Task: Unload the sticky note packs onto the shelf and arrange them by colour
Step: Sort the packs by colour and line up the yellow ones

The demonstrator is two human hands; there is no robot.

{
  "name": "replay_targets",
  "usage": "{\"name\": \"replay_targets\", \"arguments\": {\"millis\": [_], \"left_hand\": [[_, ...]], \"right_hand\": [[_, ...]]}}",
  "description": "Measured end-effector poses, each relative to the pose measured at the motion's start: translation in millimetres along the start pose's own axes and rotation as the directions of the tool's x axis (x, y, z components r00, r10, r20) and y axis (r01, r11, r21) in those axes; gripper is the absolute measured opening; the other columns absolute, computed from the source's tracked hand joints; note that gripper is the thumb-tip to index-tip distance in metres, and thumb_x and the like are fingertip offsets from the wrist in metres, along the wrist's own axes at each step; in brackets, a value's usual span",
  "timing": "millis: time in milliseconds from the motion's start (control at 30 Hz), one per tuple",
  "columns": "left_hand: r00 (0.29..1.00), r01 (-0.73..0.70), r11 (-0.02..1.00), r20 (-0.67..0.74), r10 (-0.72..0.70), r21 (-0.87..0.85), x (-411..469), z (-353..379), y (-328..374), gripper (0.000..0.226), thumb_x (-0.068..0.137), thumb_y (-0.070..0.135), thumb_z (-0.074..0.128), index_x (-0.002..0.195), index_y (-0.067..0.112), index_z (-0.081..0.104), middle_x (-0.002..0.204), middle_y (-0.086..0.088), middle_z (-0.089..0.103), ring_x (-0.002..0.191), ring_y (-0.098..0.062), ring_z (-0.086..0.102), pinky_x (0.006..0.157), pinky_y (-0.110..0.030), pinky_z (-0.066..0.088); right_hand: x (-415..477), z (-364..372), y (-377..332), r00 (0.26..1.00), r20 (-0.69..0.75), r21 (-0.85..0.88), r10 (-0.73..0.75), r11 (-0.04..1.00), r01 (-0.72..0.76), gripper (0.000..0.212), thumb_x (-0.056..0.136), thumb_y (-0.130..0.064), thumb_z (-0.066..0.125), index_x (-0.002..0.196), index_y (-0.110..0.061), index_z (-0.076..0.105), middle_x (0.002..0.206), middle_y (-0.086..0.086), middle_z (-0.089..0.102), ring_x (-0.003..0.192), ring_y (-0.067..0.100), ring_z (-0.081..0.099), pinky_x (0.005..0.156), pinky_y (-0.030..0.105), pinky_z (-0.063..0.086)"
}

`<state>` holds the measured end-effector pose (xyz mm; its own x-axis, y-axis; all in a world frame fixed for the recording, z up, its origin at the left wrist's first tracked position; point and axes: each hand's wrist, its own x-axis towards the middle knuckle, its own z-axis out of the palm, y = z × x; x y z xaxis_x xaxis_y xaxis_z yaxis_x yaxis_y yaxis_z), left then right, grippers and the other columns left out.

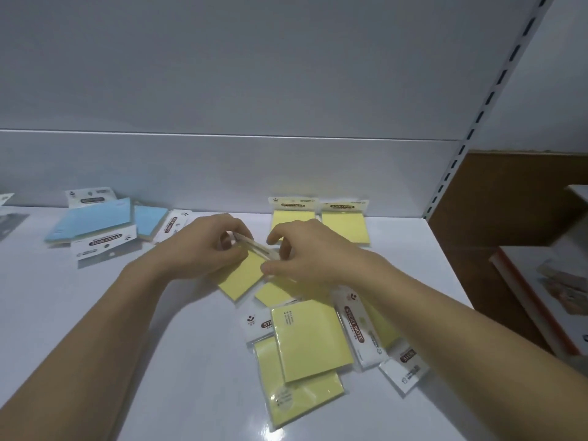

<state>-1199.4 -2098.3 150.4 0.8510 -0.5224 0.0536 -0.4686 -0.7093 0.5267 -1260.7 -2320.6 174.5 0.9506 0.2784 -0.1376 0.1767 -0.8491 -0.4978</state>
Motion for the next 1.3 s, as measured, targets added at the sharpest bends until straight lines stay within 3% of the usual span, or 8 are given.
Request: {"name": "replay_targets", "arguments": {"millis": [100,267,400,667,833,1133,1233,1300], "left_hand": [[0.997,0.005,1.000,-0.071,-0.006,-0.009,-1,3,-4,0.010,0.093,0.026,0.066,0.085,0.033,0.066,0.081,0.012,0.065,0.075,-0.006,0.061,0.065,-0.034,0.047],[0.994,-0.004,0.936,-0.103,-0.034,-0.352,0,-3,-5,0.012,0.092,0.027,0.067,0.101,0.033,0.062,0.087,0.012,0.071,0.074,-0.015,0.068,0.062,-0.031,0.053],[0.994,0.046,0.805,-0.055,-0.097,-0.592,-1,-7,-4,0.035,0.089,0.015,0.076,0.117,0.033,0.062,0.079,0.002,0.070,0.069,-0.015,0.067,0.058,-0.026,0.055],[0.984,0.088,0.652,-0.034,-0.173,-0.753,-2,-3,3,0.010,0.091,0.012,0.074,0.100,0.014,0.070,0.084,-0.011,0.078,0.071,-0.022,0.071,0.062,-0.029,0.060],[0.962,0.066,0.522,-0.084,-0.259,-0.850,3,7,7,0.005,0.094,0.009,0.069,0.097,0.010,0.073,0.084,-0.010,0.077,0.073,-0.024,0.071,0.066,-0.033,0.062],[0.960,0.182,0.539,0.030,-0.279,-0.822,4,28,19,0.020,0.079,0.025,0.083,0.095,0.016,0.074,0.086,-0.015,0.078,0.071,-0.030,0.074,0.060,-0.030,0.059],[0.950,0.215,0.532,0.050,-0.307,-0.819,4,23,16,0.017,0.078,0.018,0.084,0.092,0.014,0.076,0.082,-0.016,0.077,0.061,-0.022,0.070,0.058,-0.027,0.058],[0.938,0.212,0.504,0.029,-0.345,-0.837,5,13,7,0.014,0.084,0.009,0.080,0.097,0.010,0.075,0.083,-0.016,0.078,0.062,-0.019,0.070,0.059,-0.025,0.057]], "right_hand": [[14,7,-5,0.992,-0.128,0.023,0.009,1.000,-0.006,0.014,0.096,-0.027,0.060,0.099,-0.023,0.073,0.087,-0.002,0.071,0.080,0.019,0.065,0.068,0.039,0.056],[22,-3,0,0.958,-0.285,0.256,0.040,0.966,0.036,0.019,0.098,-0.022,0.060,0.081,-0.020,0.069,0.072,0.002,0.072,0.064,0.013,0.070,0.058,0.029,0.050],[28,-12,1,0.928,-0.369,0.349,0.059,0.934,0.079,0.022,0.099,-0.016,0.061,0.078,-0.024,0.065,0.071,0.001,0.074,0.051,0.005,0.069,0.049,0.013,0.045],[29,-28,10,0.897,-0.428,0.392,0.110,0.917,0.075,0.016,0.096,-0.015,0.064,0.081,-0.015,0.069,0.071,-0.002,0.072,0.052,0.017,0.071,0.054,0.027,0.054],[16,-21,14,0.925,-0.266,0.703,0.270,0.712,-0.006,0.013,0.093,-0.026,0.074,0.096,-0.014,0.069,0.083,0.010,0.078,0.062,0.024,0.073,0.061,0.033,0.055],[-20,-5,32,0.925,-0.151,0.741,0.349,0.660,-0.128,0.011,0.092,-0.024,0.076,0.097,-0.015,0.071,0.064,0.004,0.073,0.052,0.019,0.067,0.056,0.025,0.055],[-27,2,36,0.914,-0.208,0.597,0.349,0.786,-0.164,0.010,0.095,-0.030,0.071,0.093,-0.021,0.075,0.076,0.000,0.078,0.067,0.017,0.075,0.066,0.029,0.058],[-37,11,36,0.950,-0.197,0.419,0.241,0.897,-0.140,0.015,0.091,-0.040,0.074,0.102,-0.029,0.076,0.090,-0.011,0.076,0.083,0.001,0.070,0.073,0.017,0.055]]}}
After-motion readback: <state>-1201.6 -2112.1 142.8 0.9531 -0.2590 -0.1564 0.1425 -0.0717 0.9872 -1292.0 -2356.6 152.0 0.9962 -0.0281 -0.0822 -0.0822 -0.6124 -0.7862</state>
